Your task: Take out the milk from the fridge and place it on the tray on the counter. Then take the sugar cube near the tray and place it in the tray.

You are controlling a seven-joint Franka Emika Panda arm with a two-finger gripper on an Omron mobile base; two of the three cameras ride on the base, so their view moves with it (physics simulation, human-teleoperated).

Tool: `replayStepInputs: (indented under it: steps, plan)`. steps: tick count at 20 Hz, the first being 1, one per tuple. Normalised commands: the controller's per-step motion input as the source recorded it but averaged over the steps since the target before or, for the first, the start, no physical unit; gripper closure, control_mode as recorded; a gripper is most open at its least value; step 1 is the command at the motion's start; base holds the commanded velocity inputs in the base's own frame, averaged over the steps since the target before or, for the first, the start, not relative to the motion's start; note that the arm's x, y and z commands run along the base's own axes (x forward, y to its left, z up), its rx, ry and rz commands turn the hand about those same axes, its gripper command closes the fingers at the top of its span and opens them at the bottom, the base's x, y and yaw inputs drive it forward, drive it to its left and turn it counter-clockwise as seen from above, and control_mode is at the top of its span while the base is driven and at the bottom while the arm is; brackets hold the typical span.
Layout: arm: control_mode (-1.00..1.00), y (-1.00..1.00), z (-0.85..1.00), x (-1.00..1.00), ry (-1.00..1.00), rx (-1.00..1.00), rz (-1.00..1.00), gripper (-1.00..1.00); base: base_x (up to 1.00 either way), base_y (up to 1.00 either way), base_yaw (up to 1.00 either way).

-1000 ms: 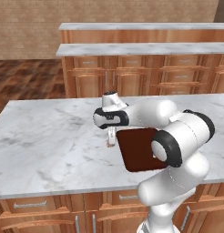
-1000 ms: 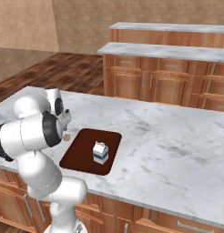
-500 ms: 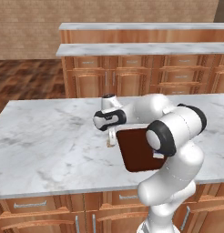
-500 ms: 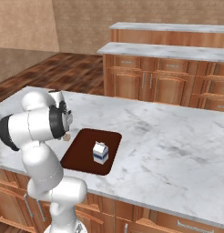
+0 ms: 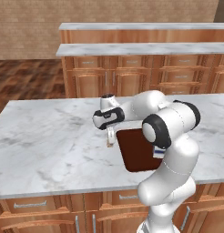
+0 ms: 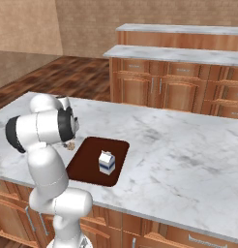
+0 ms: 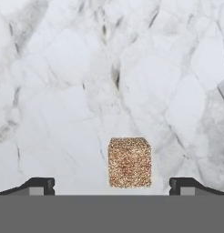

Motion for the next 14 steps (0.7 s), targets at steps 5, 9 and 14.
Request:
replayStepInputs:
  steps: [5, 9, 14]
  plan:
    - [-1.0, 0.0, -0.2, 0.0, 0.0, 0.0, 0.0, -1.0, 0.0, 0.0, 0.0]
    - [-1.0, 0.0, -0.25, 0.0, 0.0, 0.0, 0.0, -1.0, 0.0, 0.0, 0.0]
    - [-1.0, 0.0, -0.19, 0.19, 0.0, 0.0, 0.0, -1.0, 0.0, 0.0, 0.0]
